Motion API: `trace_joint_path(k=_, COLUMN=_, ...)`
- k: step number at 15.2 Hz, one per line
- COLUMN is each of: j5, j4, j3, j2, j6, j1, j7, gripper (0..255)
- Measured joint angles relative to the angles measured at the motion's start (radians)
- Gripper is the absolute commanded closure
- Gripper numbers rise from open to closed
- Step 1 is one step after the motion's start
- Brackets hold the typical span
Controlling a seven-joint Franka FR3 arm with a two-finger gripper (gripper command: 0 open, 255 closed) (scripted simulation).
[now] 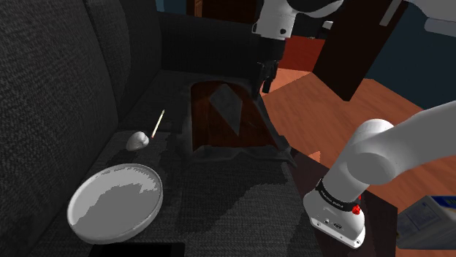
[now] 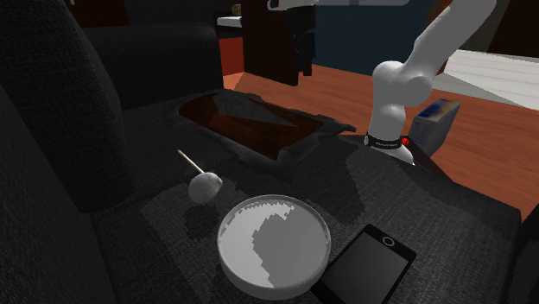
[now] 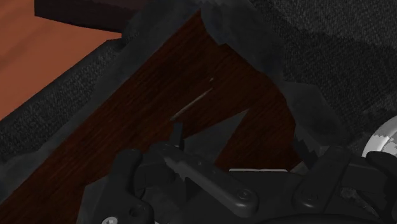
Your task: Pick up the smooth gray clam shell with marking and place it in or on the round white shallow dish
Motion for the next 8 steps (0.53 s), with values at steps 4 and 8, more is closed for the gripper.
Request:
trace_joint_path(k=4, j5=0.034, j4=0.054, j3=0.064, j2=0.124, j6=0.075, j1=0.011, j7=0.083, gripper=0)
trace_joint_path(k=8, j5=0.048, j4=0.140, j3=0.120, j2=0.265, j6=0.136, j1=0.018, j7=0.168, gripper=0)
